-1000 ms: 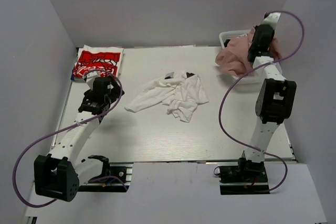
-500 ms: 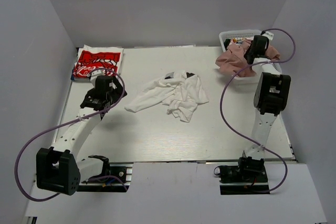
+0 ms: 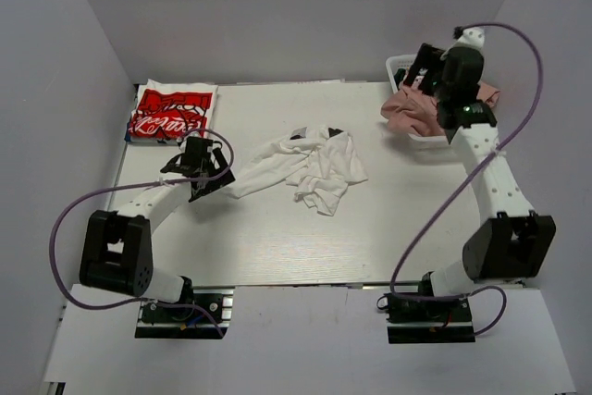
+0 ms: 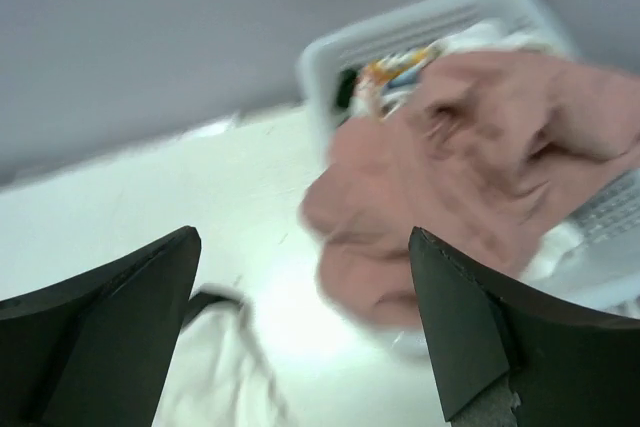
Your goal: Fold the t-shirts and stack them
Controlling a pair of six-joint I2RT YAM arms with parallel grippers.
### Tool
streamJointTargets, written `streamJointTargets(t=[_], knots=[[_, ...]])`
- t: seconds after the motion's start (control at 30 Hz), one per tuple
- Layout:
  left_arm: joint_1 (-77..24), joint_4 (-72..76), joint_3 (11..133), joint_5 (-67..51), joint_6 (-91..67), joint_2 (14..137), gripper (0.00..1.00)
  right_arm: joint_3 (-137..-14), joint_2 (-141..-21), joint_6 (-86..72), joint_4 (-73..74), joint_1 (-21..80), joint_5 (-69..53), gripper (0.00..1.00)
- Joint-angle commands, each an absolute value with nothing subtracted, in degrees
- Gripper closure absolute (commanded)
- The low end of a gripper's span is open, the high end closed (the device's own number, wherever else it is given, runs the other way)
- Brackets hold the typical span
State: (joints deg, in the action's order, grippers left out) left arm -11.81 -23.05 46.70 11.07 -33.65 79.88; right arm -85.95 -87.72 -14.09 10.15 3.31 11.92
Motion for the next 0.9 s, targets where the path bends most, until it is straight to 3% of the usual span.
streamJointTargets(t=[0.0, 0.2, 0.33, 0.47, 0.57, 0.6, 0.73, 0.87], knots=[[-12.0, -22.0, 48.6, 9.0, -32.9, 82.3, 0.0, -78.2, -84.0, -13.2, 16.3, 10.4, 11.3, 0.1], [-12.0, -16.9, 48.6, 4.8, -33.7, 88.8, 0.0, -66.8, -78.5, -15.4, 18.9, 25.5, 13.2, 0.1], [-12.0, -14.2, 48.6, 1.3, -33.7, 92.9, 0.13, -64.3, -79.9, -16.3, 20.0, 35.8, 15.8, 0.1], [-12.0, -11.1, 48.0, 0.8, -33.7, 95.0, 0.37, -61.8, -83.8, -18.9, 17.3, 45.3, 15.5, 0.1], [-12.0, -9.5, 47.3, -2.3, -33.7, 96.3, 0.71, -59.8, -87.5, -22.0, 12.3, 48.2, 16.9, 0.1], [-12.0, -8.6, 46.7, -2.8, -33.7, 96.3, 0.98, -59.3, -88.0, -23.8, 8.1, 48.6, 17.9, 0.1], [-12.0, -7.3, 44.7, -3.4, -33.1, 95.6, 1.0, -58.2, -92.7, -25.6, 1.6, 49.7, 19.2, 0.11], [-12.0, -6.1, 42.2, -3.4, -33.8, 91.3, 1.0, -60.6, -97.9, -25.8, -1.1, 50.3, 20.2, 0.19]])
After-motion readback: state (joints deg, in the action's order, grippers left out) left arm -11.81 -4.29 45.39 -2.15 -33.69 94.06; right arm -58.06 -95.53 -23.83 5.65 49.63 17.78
